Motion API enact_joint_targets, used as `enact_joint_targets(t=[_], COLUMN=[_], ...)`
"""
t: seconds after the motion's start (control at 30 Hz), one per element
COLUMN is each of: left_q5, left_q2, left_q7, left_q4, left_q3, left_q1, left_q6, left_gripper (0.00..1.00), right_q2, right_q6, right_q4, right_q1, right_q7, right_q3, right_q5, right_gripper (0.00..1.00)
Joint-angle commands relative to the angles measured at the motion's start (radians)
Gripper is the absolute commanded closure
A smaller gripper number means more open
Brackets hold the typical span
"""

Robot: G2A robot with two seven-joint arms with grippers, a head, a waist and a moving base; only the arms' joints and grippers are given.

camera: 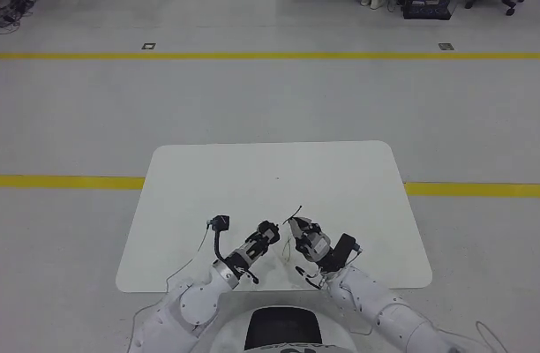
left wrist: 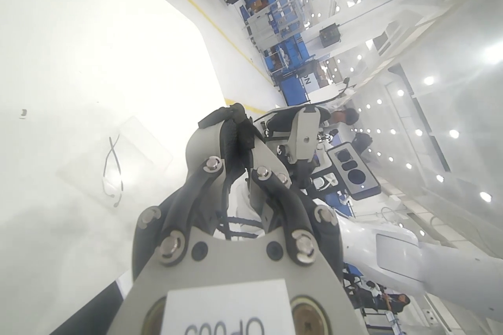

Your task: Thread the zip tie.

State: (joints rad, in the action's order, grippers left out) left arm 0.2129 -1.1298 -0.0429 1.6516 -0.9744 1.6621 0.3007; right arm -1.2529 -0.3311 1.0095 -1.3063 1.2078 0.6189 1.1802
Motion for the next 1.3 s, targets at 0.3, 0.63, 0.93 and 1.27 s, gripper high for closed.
enact_joint_targets(t=[0.3,0.63,0.93,1.27], left_q5=[0.0,0.0,0.0,0.0], left_q2=[0.0,0.0,0.0,0.0], left_q7=[0.0,0.0,0.0,0.0], left_q4=[0.0,0.0,0.0,0.0], left_q3=[0.0,0.0,0.0,0.0], left_q1=[0.0,0.0,0.0,0.0], left_q6=[0.0,0.0,0.0,0.0], left_gripper=[1.0,1.0,1.0,1.0], right_q2=[-0.006,-0.02,-0.031,-0.042], right_q6=[0.009,0.001,-0.009,-0.009], right_q4=[0.008,-0.017,-0.032,-0.046], right_q1=[-0.014,-0.015,-0.013,-0.01], right_q7=[-0.016,-0.002,0.002,0.004], right_q3=[0.027,0.038,0.046,0.053], right_q5=[0.045,0.07,0.085,0.092], right_gripper=[1.0,1.0,1.0,1.0])
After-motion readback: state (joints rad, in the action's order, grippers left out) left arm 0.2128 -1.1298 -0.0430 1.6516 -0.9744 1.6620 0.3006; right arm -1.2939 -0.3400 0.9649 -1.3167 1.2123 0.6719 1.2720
